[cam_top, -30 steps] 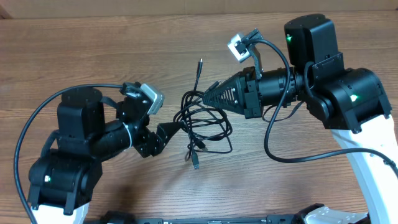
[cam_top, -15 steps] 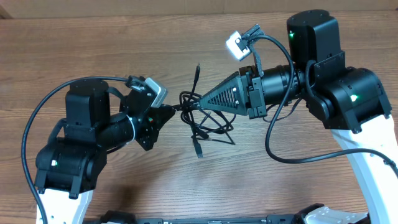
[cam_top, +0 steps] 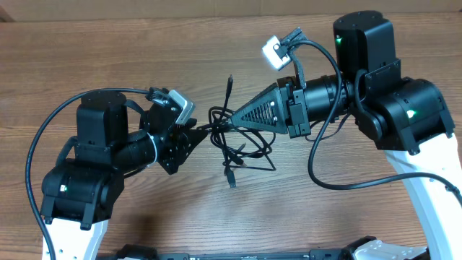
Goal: Untangle cables
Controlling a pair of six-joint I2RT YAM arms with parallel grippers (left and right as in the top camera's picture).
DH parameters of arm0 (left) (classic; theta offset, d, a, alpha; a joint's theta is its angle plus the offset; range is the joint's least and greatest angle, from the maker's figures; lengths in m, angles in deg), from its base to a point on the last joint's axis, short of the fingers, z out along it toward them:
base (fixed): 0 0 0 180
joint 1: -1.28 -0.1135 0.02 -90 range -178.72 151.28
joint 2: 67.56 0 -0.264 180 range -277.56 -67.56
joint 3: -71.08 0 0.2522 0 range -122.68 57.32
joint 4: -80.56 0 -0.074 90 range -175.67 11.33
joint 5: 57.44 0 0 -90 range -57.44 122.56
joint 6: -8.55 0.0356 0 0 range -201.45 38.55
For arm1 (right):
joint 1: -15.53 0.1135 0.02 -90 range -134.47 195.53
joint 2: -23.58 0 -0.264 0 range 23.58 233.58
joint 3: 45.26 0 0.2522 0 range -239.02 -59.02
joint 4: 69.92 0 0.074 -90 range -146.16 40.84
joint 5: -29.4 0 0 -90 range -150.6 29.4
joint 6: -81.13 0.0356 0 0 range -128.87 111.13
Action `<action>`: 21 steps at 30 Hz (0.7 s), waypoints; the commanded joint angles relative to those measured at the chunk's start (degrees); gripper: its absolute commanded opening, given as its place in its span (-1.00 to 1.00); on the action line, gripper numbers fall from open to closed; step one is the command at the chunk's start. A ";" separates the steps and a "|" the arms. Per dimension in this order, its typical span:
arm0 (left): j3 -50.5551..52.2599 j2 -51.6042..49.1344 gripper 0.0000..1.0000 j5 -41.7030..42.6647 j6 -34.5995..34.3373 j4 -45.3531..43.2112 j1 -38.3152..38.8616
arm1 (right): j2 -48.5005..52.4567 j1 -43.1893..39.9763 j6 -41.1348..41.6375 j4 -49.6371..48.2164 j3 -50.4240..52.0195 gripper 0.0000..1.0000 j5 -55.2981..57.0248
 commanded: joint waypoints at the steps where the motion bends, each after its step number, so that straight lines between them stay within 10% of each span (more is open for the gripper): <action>1: -0.85 -0.22 -0.33 2.01 0.46 -1.18 0.17 | -1.33 -0.11 0.22 -0.98 -1.86 -0.92 -1.49; 8: -0.85 -0.22 -0.40 5.75 0.39 -6.23 0.17 | -1.33 -0.11 3.06 -4.09 -1.86 -0.92 -1.53; 12: -0.85 -0.22 -0.92 6.86 0.24 -8.09 0.17 | -1.33 -0.11 4.81 -5.95 -1.86 -0.92 -1.55; 21: -0.85 -0.15 -0.92 6.69 -0.33 -7.54 0.15 | -1.33 -2.56 4.68 -4.26 -1.86 -0.92 6.14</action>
